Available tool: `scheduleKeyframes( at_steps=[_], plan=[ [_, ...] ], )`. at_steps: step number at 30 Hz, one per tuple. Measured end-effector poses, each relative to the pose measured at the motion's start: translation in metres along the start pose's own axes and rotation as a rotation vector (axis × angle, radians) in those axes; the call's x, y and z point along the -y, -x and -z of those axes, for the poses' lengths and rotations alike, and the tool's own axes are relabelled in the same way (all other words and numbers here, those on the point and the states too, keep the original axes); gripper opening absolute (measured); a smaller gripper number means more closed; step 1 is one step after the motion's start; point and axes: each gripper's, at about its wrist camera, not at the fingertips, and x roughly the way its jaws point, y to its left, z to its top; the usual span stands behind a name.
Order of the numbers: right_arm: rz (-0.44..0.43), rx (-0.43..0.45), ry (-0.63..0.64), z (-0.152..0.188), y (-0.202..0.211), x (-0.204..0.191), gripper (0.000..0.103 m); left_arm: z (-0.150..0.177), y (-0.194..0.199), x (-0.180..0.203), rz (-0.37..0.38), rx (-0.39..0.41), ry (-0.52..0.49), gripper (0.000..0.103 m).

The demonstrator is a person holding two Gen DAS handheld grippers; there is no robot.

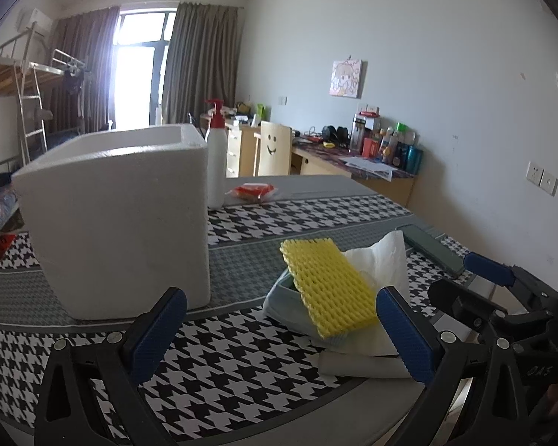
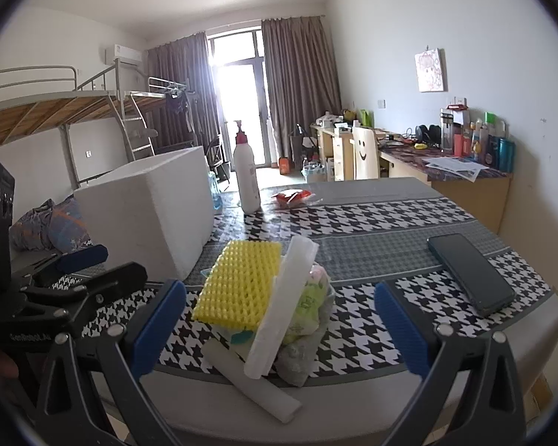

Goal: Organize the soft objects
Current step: 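Close the left tool on the yellow foam net sleeve and lift it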

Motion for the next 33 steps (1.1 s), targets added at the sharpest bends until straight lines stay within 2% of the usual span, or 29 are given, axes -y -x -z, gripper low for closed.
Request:
scheduleKeyframes(
  at_steps=[8, 13, 16, 24, 29, 33],
  plan=[
    [0.009, -0.019, -0.010, -0.001, -0.004, 0.006, 0.102, 0.000, -0.014, 0.002, 0.044, -0.044, 0.000, 0.101],
    [0.032, -0.028, -0.022, 0.000, -0.006, 0.015, 0.102, 0.002, -0.030, 0.003, 0.086, -0.100, 0.017, 0.095],
    [0.043, -0.033, -0.029, 0.000, -0.008, 0.019, 0.102, 0.005, -0.038, 0.004, 0.081, -0.121, 0.018, 0.089],
    [0.051, -0.042, -0.037, 0.003, -0.013, 0.027, 0.102, 0.010, -0.064, 0.006, 0.148, -0.217, 0.075, 0.073],
    [0.052, -0.046, -0.043, 0.003, -0.017, 0.031, 0.102, 0.010, -0.071, 0.010, 0.165, -0.225, 0.086, 0.069],
    [0.053, -0.047, -0.044, 0.004, -0.017, 0.031, 0.102, 0.008, -0.073, 0.012, 0.185, -0.227, 0.089, 0.058]
  ],
)
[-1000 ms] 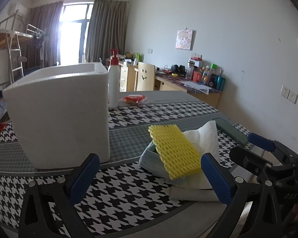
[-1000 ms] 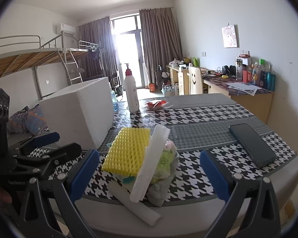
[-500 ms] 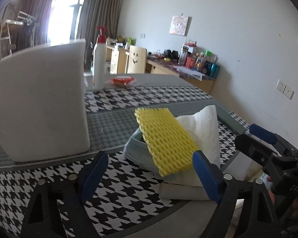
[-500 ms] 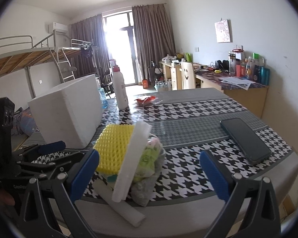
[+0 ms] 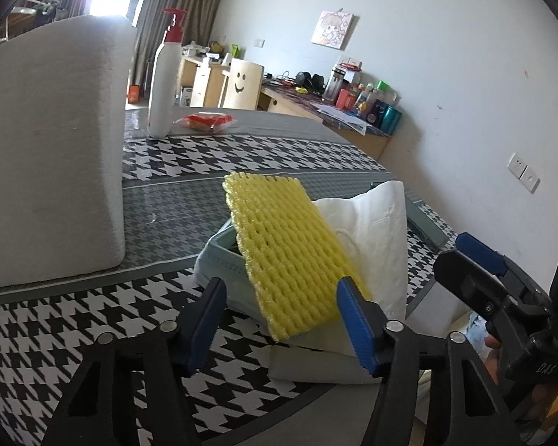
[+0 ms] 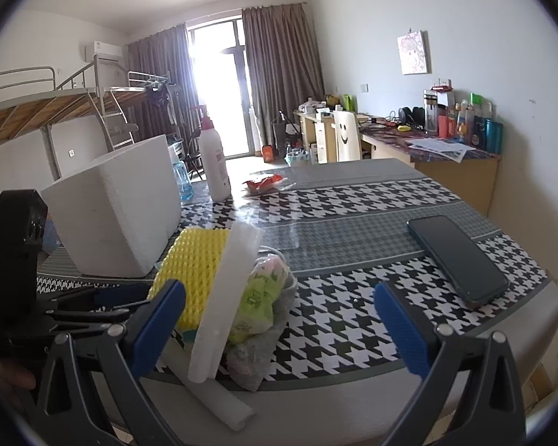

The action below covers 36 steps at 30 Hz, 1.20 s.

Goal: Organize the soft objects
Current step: 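Close the left tool on the yellow foam net sleeve and lift it, then grasp the white tissue with the right tool while the left tool holds the yellow net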

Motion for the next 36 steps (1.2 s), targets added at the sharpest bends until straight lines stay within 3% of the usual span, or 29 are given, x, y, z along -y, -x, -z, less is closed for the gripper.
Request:
scheduleKeyframes(
  at_steps=[4, 5, 7, 9, 12, 19, 28, 36],
  plan=[
    [-0.002, -0.002, -0.002, 0.000, 0.000, 0.001, 0.102, 0.000, -0.001, 0.003, 0.017, -0.005, -0.007, 0.045],
    [-0.003, -0.001, 0.000, 0.001, 0.000, 0.001, 0.102, 0.000, -0.001, 0.004, 0.022, -0.005, -0.011, 0.036],
    [-0.002, -0.001, 0.002, 0.001, 0.000, 0.000, 0.102, 0.000, 0.001, 0.006, 0.029, 0.001, -0.022, 0.031],
    [-0.004, -0.004, 0.000, 0.002, -0.001, 0.001, 0.102, 0.000, 0.001, 0.008, 0.033, 0.002, -0.037, 0.018],
    [-0.005, -0.003, 0.003, 0.003, 0.000, 0.000, 0.102, -0.003, 0.001, 0.010, 0.059, 0.009, -0.047, 0.012],
    [-0.007, -0.006, 0.000, 0.004, 0.001, -0.002, 0.102, -0.005, 0.011, 0.010, 0.062, 0.043, -0.072, 0.011],
    [-0.042, -0.003, 0.025, 0.001, 0.000, -0.016, 0.102, -0.006, 0.045, 0.004, 0.002, 0.139, -0.108, 0.011],
    [-0.069, -0.036, 0.045, 0.002, -0.010, -0.030, 0.086, -0.001, 0.055, -0.004, -0.035, 0.156, -0.102, 0.011]
  ],
)
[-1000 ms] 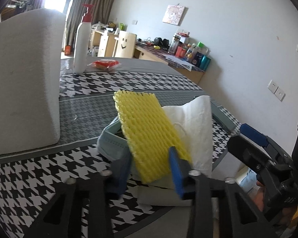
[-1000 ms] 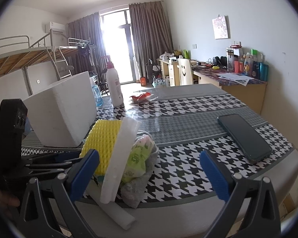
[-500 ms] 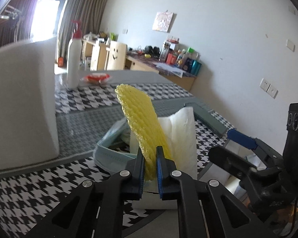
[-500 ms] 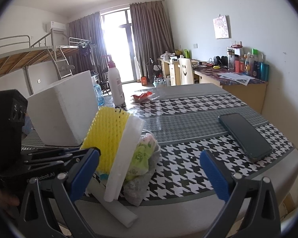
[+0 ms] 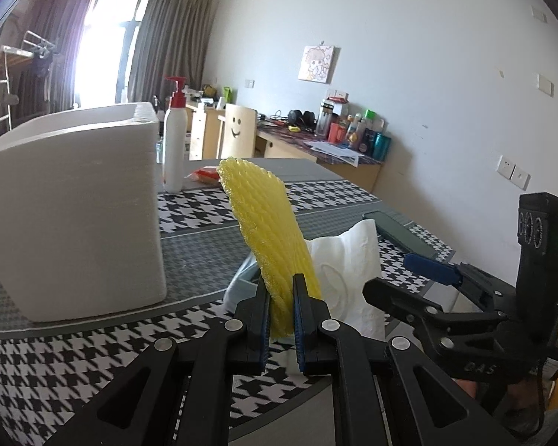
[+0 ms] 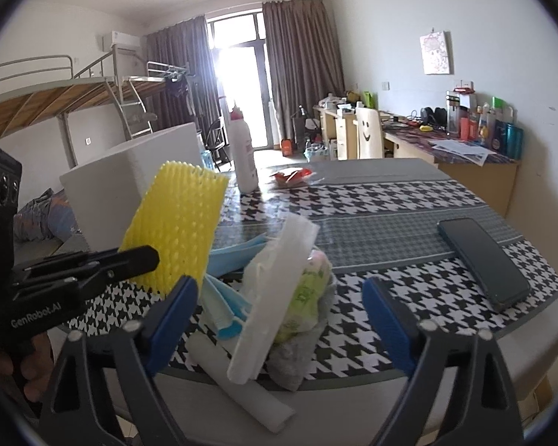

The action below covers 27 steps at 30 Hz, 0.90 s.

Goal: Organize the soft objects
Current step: 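Grasp the white tissue with the right tool while the left tool holds the yellow net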

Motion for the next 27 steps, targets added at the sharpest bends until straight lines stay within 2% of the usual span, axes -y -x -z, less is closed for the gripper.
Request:
scheduleKeyframes(
  at_steps=[3, 7, 15, 22, 27],
  plan=[
    [-0.006, -0.014, -0.002, -0.001, -0.005, -0.002, 0.081, 0.001, 0.002, -0.001, -0.012, 0.000, 0.002, 0.011],
    [-0.018, -0.048, -0.016, 0.000, -0.014, 0.000, 0.061, 0.003, 0.001, -0.002, -0.022, -0.003, 0.004, 0.011],
    [-0.011, -0.070, -0.011, -0.001, -0.018, 0.000, 0.048, 0.006, -0.003, -0.002, -0.020, -0.008, 0.006, 0.011],
    [0.015, -0.089, -0.008, -0.001, -0.022, -0.002, 0.024, 0.010, 0.005, -0.010, -0.025, -0.003, 0.016, 0.011],
    [0.018, -0.085, 0.001, -0.004, -0.019, -0.006, 0.016, 0.010, 0.009, -0.008, -0.027, 0.007, 0.013, 0.011]
  ],
)
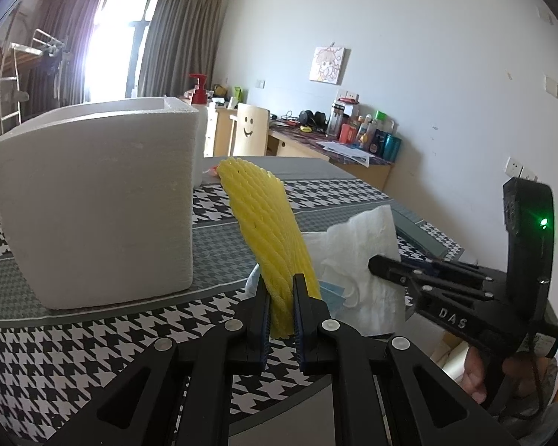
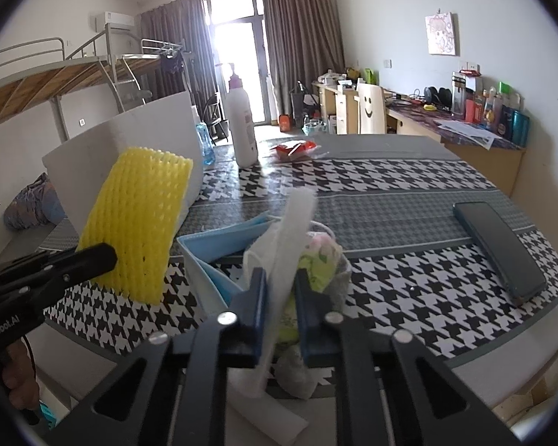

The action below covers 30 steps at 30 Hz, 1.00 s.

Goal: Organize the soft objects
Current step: 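Grasp the white tissue with the right tool while the left tool holds the yellow net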

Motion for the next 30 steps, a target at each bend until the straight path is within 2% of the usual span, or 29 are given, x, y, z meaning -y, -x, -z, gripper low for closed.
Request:
scheduleKeyframes(
  at_steps=[6, 7, 10, 14, 16, 18, 20, 22, 30],
  plan=[
    [0.005, 0.056, 0.015, -0.011, 0.019, -0.002, 0.012, 0.000, 0.005, 0.001, 0.001, 0.016, -0.003, 0.011],
    [0.004, 0.062, 0.015, -0.012, 0.021, -0.002, 0.009, 0.000, 0.006, 0.001, 0.001, 0.017, -0.003, 0.011],
    [0.006, 0.051, 0.019, -0.015, 0.019, -0.003, 0.006, 0.003, 0.008, 0.001, 0.003, 0.017, -0.002, 0.011],
    [0.004, 0.040, 0.010, -0.010, 0.014, -0.003, 0.006, 0.004, 0.012, 0.001, -0.003, 0.020, -0.007, 0.011],
    [0.031, 0.049, 0.003, -0.009, 0.014, -0.001, 0.007, 0.005, 0.013, 0.001, -0.005, 0.019, -0.008, 0.011],
    [0.052, 0.049, 0.001, -0.008, 0.014, 0.000, 0.017, 0.006, 0.013, 0.001, -0.004, 0.017, -0.009, 0.011],
    [0.065, 0.051, -0.007, -0.009, 0.013, 0.003, 0.055, 0.006, 0.013, 0.002, -0.002, 0.017, -0.010, 0.011],
    [0.072, 0.083, -0.019, -0.009, 0.017, 0.006, 0.067, 0.004, 0.012, 0.003, 0.000, 0.016, -0.014, 0.011],
    [0.039, 0.051, -0.023, -0.013, 0.000, 0.006, 0.066, 0.000, 0.005, 0.002, 0.003, 0.005, -0.015, 0.011]
  ],
)
